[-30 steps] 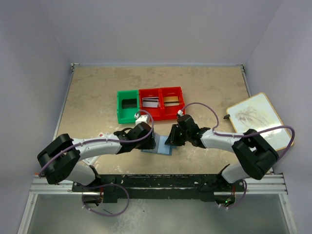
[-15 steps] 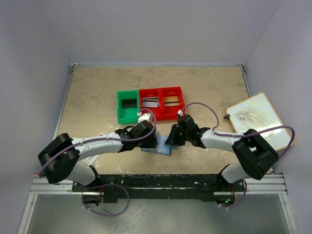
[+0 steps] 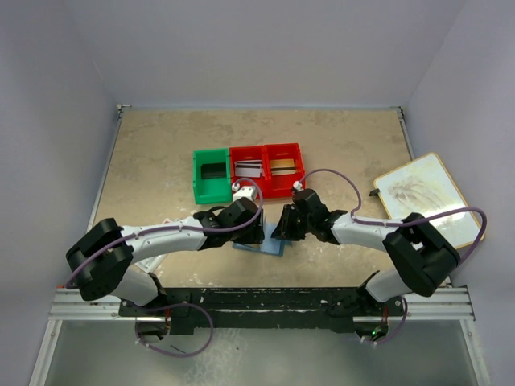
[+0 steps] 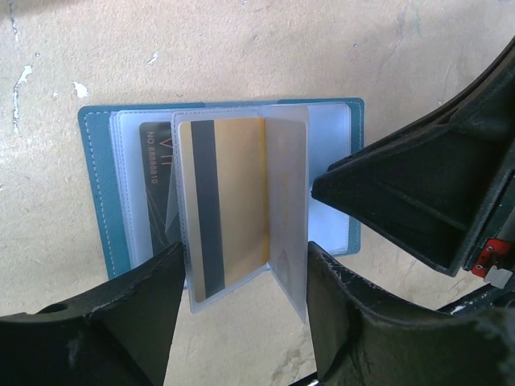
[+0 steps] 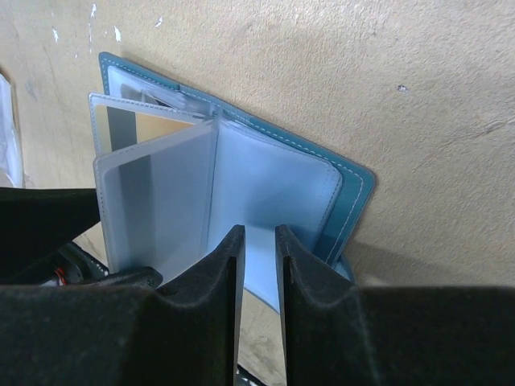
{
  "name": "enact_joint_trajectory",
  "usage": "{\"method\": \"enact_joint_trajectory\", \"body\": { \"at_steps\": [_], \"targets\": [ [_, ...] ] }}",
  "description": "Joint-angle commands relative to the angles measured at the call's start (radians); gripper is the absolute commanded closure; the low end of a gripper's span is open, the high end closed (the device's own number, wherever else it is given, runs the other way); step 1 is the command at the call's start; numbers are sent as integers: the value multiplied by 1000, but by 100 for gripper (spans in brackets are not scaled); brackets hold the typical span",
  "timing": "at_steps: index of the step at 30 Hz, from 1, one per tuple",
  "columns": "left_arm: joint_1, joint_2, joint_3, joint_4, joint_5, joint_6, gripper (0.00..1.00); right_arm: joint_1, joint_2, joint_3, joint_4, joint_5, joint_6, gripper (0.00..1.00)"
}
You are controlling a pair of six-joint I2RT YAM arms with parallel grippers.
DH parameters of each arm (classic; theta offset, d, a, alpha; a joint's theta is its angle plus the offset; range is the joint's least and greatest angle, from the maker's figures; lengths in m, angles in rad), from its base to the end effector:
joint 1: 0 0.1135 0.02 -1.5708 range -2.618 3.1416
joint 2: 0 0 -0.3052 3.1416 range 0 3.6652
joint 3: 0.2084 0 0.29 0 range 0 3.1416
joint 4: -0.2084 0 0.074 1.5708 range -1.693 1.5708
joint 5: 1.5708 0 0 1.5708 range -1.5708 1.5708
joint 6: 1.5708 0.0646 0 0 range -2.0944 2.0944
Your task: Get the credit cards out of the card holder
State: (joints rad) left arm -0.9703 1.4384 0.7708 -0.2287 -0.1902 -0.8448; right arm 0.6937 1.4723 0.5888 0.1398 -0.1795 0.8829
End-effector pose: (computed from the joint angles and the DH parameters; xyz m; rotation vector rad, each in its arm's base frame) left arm 0.1940 -0.2617 0.1802 0.0741 2.5275 -0.5499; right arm 0.2368 0.2119 0.1428 0.1388 2.5152 0.9431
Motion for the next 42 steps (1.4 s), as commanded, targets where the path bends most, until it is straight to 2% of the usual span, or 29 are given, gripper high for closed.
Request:
{"method": "enact_joint_trajectory", "body": {
  "at_steps": [1, 22, 37, 42],
  "targets": [
    [-8, -2, 15, 68, 37, 3, 43, 1, -20, 1, -20, -3, -6, 74],
    [-9, 12, 4, 86, 69, 7, 42, 0, -142, 4, 1, 19, 102, 50],
    [-13, 22, 2, 93, 74, 16, 42, 0, -183, 58, -28, 19, 101, 35],
    [-14, 22, 0, 94, 73, 14, 42, 0, -169, 67, -31, 13, 89, 34]
  ]
}}
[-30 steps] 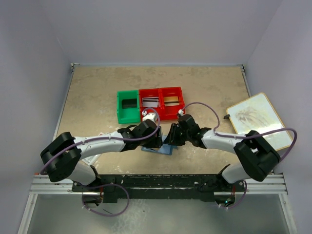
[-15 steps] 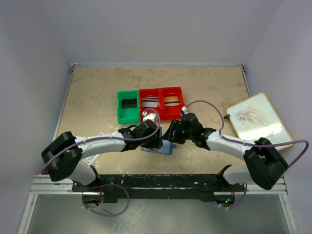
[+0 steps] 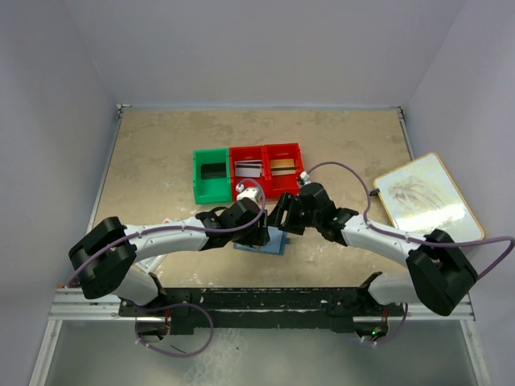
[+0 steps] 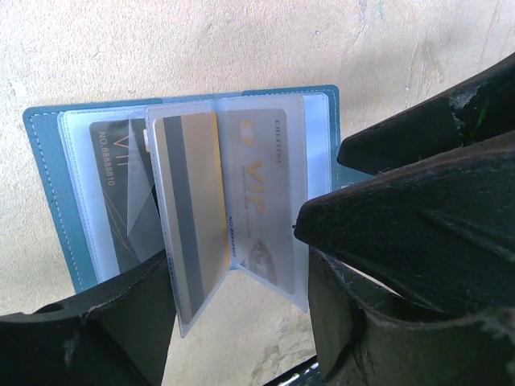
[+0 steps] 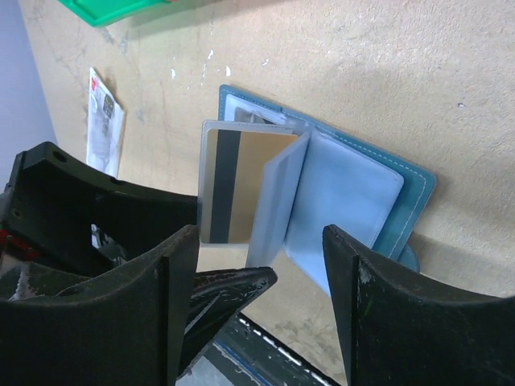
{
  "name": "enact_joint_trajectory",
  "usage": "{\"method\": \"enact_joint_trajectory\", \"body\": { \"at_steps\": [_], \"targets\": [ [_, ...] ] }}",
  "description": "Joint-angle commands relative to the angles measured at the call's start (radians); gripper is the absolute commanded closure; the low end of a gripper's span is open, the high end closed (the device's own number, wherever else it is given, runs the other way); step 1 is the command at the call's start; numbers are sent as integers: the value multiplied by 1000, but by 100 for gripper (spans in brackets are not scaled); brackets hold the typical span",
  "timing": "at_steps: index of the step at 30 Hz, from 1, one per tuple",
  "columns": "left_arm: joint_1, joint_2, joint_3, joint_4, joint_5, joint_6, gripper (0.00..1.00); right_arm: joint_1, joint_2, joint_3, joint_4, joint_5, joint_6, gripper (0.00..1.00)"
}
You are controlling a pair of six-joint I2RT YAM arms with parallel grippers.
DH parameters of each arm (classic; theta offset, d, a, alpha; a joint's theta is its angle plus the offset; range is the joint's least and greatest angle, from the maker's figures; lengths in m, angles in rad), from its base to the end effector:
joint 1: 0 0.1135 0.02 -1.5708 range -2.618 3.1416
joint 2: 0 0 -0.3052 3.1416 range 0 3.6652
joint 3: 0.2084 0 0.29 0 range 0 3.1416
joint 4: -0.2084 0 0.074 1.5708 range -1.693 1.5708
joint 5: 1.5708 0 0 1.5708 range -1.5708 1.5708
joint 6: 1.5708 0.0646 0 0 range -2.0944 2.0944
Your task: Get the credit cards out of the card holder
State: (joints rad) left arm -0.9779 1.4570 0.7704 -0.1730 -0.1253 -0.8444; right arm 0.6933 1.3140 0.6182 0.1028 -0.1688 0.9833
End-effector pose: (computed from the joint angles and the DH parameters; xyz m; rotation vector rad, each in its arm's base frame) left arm 0.1927 -0.2716 0.1787 0.1102 2.5334 -0.6465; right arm 0.2337 0.2083 0.1959 0.2385 2.3763 1.0786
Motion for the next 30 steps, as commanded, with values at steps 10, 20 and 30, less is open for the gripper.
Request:
{"method": "enact_joint_trajectory", "body": {
  "at_steps": [10, 20, 30],
  "targets": [
    [-8, -18, 0, 19, -10, 12, 42, 2, 104, 53, -65, 46, -70, 55],
    [-7, -174, -6, -89, -160, -1, 39, 0, 74, -2, -109, 94, -72, 58],
    [-8, -196, 12, -136, -237, -26, 39, 0, -55, 18, -134, 133, -83, 56]
  ]
}}
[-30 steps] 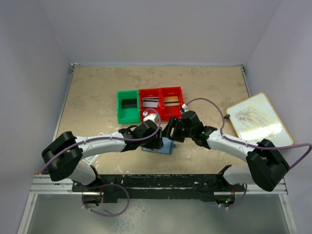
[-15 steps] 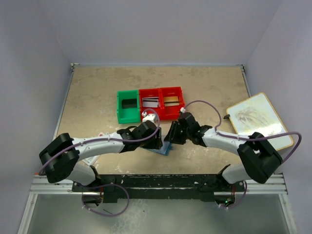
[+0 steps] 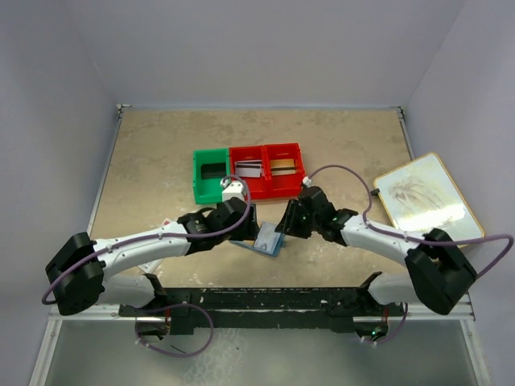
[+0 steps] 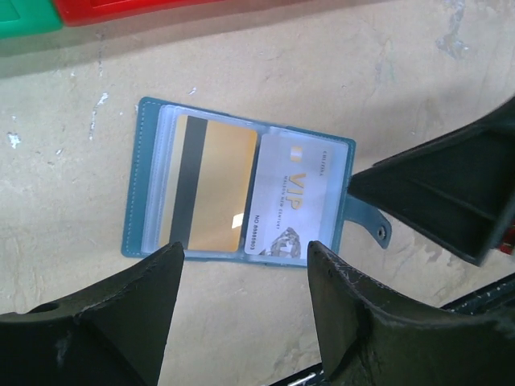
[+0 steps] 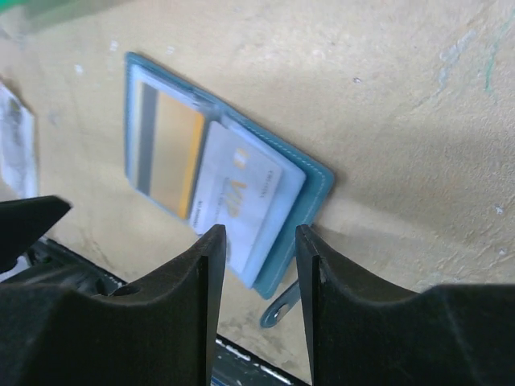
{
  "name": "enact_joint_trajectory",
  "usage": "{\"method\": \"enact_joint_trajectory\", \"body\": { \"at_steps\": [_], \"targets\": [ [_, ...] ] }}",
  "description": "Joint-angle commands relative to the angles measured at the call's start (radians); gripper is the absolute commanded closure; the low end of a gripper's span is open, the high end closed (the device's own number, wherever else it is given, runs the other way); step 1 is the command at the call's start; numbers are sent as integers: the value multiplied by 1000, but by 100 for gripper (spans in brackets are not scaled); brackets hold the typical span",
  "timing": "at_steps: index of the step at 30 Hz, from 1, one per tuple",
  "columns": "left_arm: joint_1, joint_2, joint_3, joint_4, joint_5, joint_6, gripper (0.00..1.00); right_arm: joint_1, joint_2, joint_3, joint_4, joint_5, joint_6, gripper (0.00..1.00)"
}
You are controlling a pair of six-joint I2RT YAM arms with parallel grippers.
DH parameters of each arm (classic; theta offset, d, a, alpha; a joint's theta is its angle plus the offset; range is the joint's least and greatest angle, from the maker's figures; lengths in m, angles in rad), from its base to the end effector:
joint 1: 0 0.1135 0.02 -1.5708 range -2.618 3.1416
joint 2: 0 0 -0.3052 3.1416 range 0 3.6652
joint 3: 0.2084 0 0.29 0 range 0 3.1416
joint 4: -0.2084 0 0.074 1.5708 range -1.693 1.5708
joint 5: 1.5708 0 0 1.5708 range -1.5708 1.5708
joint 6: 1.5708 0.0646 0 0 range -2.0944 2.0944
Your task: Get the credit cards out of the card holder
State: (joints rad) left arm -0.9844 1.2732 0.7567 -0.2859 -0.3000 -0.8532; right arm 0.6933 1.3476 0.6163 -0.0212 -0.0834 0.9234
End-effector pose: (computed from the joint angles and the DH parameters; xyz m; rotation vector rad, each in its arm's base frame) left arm 0.1826 -0.2403 0.2198 0.0110 2.3962 -0.5493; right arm 0.2309 0.1989 0.1717 0.2421 2.4885 0.8559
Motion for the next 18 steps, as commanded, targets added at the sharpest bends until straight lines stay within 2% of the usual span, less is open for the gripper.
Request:
{"method": "enact_joint_trajectory", "body": {
  "at_steps": [1, 6, 10, 15, 18],
  "targets": [
    [-1, -7, 29, -32, -75, -21, 39, 1, -111, 21, -2, 54, -30, 55],
    [1, 8, 29, -63, -113, -48, 39, 0, -210, -6, 104, 71, -71, 49],
    [6, -33, 7, -86, -140, -78, 39, 0, -261, -51, 196, 31, -33, 44],
    [7, -176, -59, -146, -174, -130, 36, 0, -305, -110, 259, -32, 7, 40],
    [7, -295, -111, -148, -176, -152, 30, 0, -310, -112, 259, -68, -2, 39]
  ]
}}
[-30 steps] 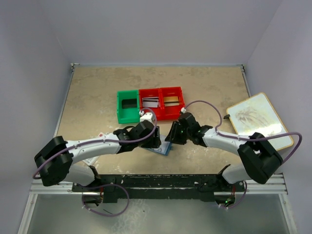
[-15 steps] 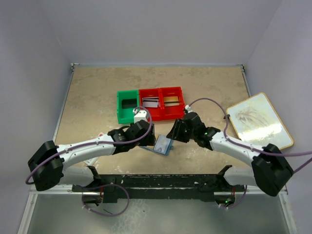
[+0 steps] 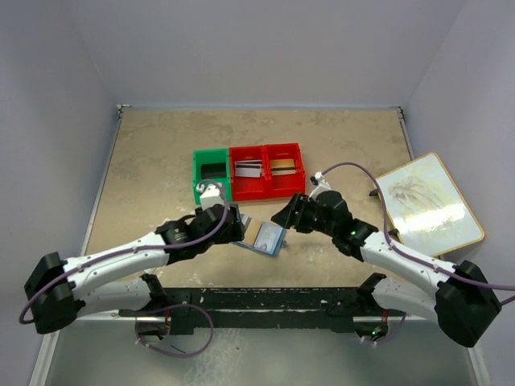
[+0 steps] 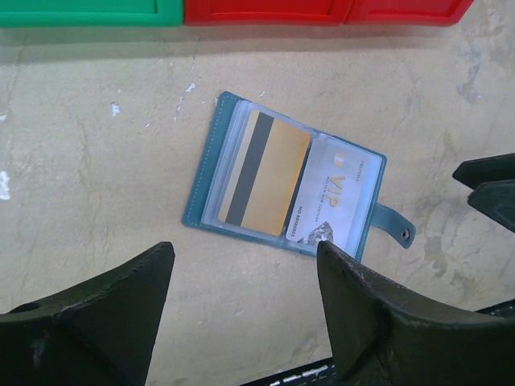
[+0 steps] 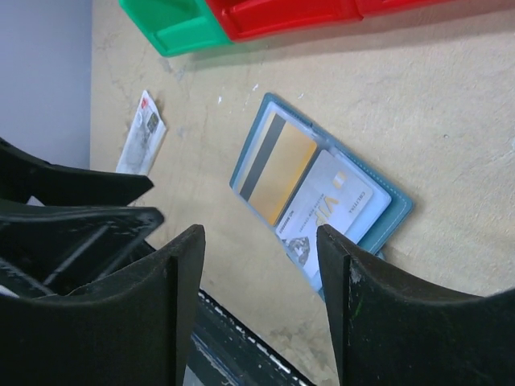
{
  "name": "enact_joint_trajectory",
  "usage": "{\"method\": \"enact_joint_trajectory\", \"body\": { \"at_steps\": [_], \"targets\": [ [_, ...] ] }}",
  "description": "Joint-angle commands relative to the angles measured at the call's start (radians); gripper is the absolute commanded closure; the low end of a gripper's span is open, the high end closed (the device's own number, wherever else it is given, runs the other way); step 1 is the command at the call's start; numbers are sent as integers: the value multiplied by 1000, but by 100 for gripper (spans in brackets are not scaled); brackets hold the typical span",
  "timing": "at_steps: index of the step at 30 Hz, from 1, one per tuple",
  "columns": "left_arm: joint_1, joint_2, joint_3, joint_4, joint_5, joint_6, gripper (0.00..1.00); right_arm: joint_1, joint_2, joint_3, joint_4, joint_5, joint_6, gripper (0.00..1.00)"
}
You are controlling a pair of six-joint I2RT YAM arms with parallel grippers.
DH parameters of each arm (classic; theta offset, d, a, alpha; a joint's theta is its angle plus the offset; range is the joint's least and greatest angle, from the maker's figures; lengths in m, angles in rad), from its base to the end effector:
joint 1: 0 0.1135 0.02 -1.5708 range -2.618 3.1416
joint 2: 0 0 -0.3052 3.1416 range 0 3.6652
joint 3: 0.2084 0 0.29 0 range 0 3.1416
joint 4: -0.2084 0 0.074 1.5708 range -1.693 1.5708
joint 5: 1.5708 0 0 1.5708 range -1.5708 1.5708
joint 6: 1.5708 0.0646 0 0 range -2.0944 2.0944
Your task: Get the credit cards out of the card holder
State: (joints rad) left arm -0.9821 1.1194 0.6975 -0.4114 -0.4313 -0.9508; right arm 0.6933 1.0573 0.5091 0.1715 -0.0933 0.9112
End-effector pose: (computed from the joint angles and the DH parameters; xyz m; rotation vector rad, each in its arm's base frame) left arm 0.1666 -0.2008 0.2285 -0.1617 2.3469 -0.4536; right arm 0.2055 0.1785 0.2318 0.1642 2.1216 1.1085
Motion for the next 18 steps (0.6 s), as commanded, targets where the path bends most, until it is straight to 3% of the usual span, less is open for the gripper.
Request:
{"method": "enact_joint_trajectory", "body": {
  "at_steps": [1, 5, 11, 18],
  "targets": [
    [6, -170, -63, -21, -38, -56, 29, 0, -20, -1, 62, -65, 5, 38],
    [5, -228, -66, -61, -13, -55, 28, 1, -12, 12, 69, -88, 34, 39],
    [5, -301, -81, -64, -37, -37, 29, 6, 26, -29, 226, -178, 108, 41],
    [6, -286, -73, -24, -60, -9, 25, 82, 81, 12, 184, -106, 107, 42]
  ]
}}
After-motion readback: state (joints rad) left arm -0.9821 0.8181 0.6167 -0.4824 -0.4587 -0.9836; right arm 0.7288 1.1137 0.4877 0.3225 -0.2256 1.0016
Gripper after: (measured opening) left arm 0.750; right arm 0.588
